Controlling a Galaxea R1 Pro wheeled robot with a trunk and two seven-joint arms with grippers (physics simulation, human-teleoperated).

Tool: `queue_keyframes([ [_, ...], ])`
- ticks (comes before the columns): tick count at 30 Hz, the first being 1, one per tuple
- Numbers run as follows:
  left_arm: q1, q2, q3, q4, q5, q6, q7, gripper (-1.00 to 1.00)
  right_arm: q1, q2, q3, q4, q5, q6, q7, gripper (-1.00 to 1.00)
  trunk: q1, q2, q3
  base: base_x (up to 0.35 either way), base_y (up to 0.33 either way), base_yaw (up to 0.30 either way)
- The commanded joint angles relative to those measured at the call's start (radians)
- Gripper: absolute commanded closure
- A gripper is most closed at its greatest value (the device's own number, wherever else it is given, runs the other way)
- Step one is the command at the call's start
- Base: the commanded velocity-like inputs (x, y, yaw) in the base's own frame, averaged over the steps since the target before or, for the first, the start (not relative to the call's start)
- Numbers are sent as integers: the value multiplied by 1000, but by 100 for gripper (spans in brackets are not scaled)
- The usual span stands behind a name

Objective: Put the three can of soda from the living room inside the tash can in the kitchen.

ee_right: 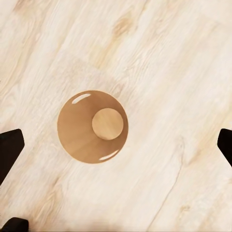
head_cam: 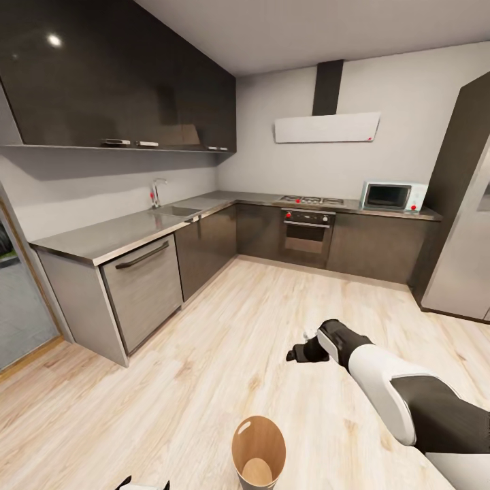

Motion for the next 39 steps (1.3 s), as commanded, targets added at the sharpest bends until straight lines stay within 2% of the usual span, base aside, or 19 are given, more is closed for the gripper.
queue_keyframes([
  [1,0,0,0,0,0,0,0,-100,0,1,0,-1,0,2,0,-100,0,0,0,0,0,0],
  [10,-1,0,-4,1,-5,0,-1,-100,0,5,0,-6,1,8,0,-100,0,0,0,0,0,0],
  [39,-1,-2,-11,28,-8,-1,-2,-100,0,8,3,-7,1,5,0,-100,111,-203,-91,0,0,0],
])
